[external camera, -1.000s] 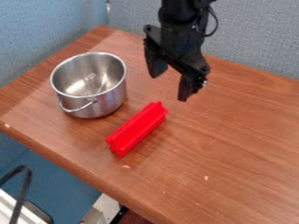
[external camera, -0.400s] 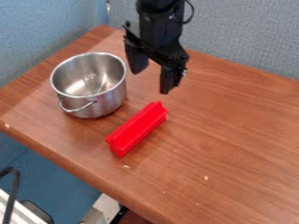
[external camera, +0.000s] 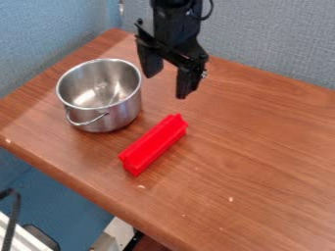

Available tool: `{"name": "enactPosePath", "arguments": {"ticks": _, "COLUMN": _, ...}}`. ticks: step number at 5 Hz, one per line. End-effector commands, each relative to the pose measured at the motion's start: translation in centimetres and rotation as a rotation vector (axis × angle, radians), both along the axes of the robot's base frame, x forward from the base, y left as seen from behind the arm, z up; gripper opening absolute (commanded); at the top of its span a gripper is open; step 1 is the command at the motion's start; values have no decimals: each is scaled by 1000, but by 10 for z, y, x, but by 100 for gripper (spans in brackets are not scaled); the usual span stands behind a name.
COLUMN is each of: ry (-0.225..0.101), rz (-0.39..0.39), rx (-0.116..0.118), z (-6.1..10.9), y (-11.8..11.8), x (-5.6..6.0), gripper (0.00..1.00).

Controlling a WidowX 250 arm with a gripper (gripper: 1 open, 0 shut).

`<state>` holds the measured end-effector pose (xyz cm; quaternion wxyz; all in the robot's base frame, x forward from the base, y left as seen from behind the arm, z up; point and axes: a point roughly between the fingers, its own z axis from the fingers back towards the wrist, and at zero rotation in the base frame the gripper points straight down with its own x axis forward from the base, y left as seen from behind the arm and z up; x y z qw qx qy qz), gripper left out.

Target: Move the red object from the metal pot to the table

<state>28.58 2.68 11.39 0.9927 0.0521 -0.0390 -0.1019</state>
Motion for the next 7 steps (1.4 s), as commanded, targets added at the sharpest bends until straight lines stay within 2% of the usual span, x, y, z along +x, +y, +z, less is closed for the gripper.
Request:
{"name": "enactPosePath", "arguments": {"ticks": 1, "ry": -30, "rz": -51, "rx": 27, "z": 10, "y": 0, "x": 2, "gripper": 100}}
{"name": "enactPosePath", "arguments": {"ticks": 2, "ry": -21, "rz": -108, "rx": 37, "z": 8, "y": -6, "x": -2, "gripper": 100}}
{"name": "enactPosePath", "arguments": {"ticks": 3, "ry": -12, "rz": -154, "rx": 45, "z": 3, "y": -3, "x": 10, "gripper": 100}}
{"name": "enactPosePath", "arguments": {"ticks": 5, "ry": 8, "rz": -79, "rx": 15, "z": -5, "y": 14, "x": 26, "gripper": 100}}
{"name": "enactPosePath", "arguments": {"ticks": 6, "ry": 24, "rz": -3, "rx": 2, "z": -5, "y": 18, "x": 28, "gripper": 100}}
{"name": "enactPosePath", "arguments": {"ticks": 7, "ry": 31, "rz": 7, "rx": -3, "z": -5, "y": 21, "x": 30, "gripper": 100}}
